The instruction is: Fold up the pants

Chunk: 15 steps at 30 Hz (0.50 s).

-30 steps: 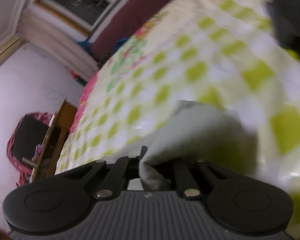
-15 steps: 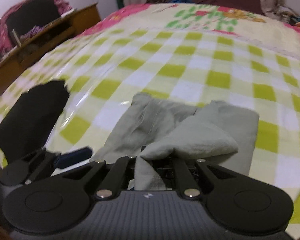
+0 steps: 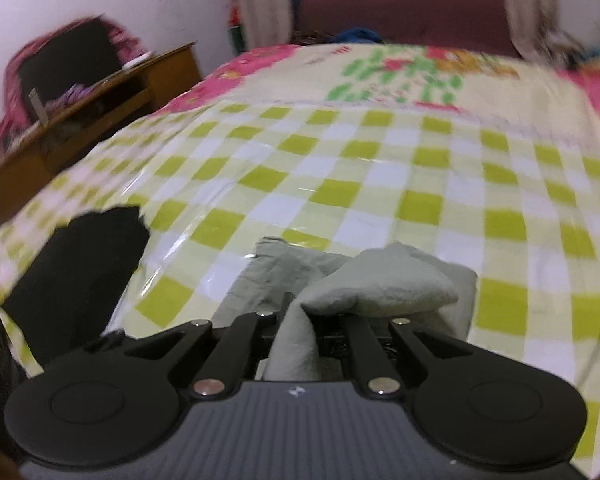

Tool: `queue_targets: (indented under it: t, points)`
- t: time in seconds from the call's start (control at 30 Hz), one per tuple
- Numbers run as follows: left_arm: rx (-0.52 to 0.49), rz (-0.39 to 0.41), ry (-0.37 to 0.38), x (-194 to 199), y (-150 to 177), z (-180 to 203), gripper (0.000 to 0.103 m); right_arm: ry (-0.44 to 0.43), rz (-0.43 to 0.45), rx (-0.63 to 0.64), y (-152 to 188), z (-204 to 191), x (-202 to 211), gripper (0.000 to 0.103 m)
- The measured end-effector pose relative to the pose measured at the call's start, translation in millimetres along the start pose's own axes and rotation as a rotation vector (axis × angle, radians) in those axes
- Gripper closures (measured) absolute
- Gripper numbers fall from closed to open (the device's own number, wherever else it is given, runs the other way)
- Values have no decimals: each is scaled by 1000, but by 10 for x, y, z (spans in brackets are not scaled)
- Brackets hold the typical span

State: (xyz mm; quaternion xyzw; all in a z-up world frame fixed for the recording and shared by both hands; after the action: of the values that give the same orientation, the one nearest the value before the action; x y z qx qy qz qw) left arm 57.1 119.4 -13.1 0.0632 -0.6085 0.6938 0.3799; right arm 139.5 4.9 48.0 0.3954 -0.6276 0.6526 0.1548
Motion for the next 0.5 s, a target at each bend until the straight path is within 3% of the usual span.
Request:
queue_targets:
  t: [0.13,0.23,0.5]
  points:
    - [-24,-39,-10,106,69,5,5,-12,-46,136,67,-299,-316,90]
    - [-30,-54,-8,158,113,20,5,-37,-90,220,172,-425,-464,76]
    - [-13,-54,5,167,111,-15,5,-81,-110,-22,114,-24,-517,68]
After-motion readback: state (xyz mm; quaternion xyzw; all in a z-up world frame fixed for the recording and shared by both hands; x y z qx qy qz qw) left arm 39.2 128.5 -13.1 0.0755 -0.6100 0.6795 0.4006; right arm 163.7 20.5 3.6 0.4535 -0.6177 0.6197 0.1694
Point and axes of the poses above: each gripper's, at about its wrist camera, not at the fingertips, and x roughly against the way its jaws point, z to its right, y to its underside, the point moved 4 cm from there along -x, roughly the way its jaws point, and after that the axes turned 7 degrees about y, right-handed, at the moved point
